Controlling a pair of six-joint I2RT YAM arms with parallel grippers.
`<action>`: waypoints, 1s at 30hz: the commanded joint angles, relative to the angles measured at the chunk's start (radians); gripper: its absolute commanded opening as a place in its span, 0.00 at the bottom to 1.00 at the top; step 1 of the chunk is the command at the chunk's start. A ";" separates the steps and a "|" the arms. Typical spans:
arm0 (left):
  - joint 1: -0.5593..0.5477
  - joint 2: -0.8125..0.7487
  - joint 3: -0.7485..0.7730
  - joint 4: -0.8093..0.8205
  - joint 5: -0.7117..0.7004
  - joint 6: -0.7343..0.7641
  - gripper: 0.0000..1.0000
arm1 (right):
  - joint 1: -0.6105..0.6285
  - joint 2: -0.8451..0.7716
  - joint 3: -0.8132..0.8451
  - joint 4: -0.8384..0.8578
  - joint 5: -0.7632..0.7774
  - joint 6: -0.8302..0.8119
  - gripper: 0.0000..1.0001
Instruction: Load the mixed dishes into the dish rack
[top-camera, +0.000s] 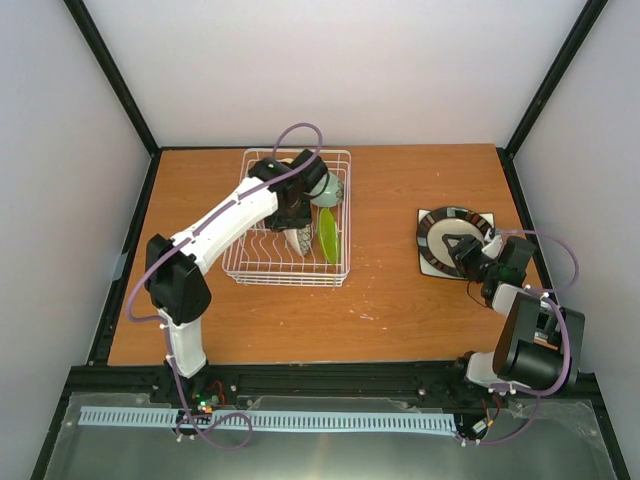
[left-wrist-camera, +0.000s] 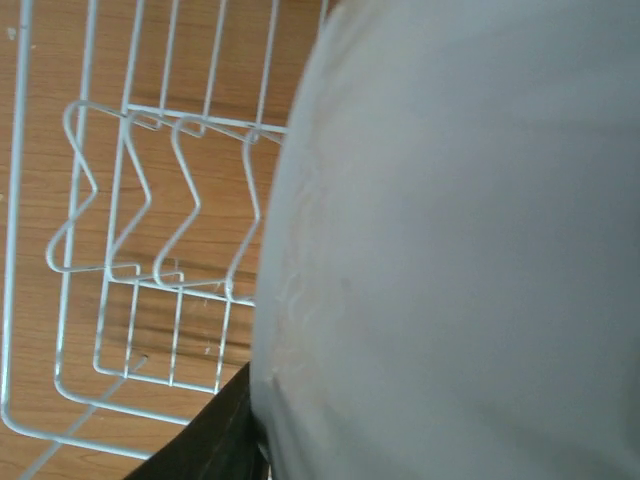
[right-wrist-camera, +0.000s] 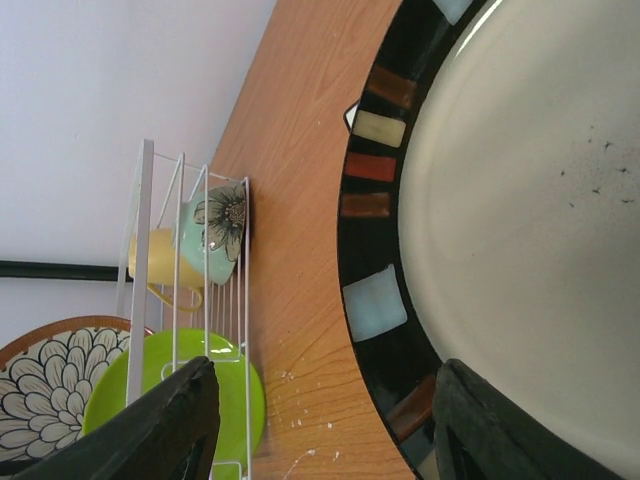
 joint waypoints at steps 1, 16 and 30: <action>-0.023 0.057 0.001 -0.019 0.095 0.026 0.32 | 0.003 0.005 -0.011 0.050 -0.017 0.015 0.58; -0.043 -0.013 -0.023 -0.018 0.094 0.002 0.66 | 0.003 0.006 -0.014 0.053 -0.018 0.014 0.58; -0.044 -0.117 0.040 -0.018 -0.032 -0.010 1.00 | 0.002 -0.019 -0.014 0.023 -0.001 -0.012 0.58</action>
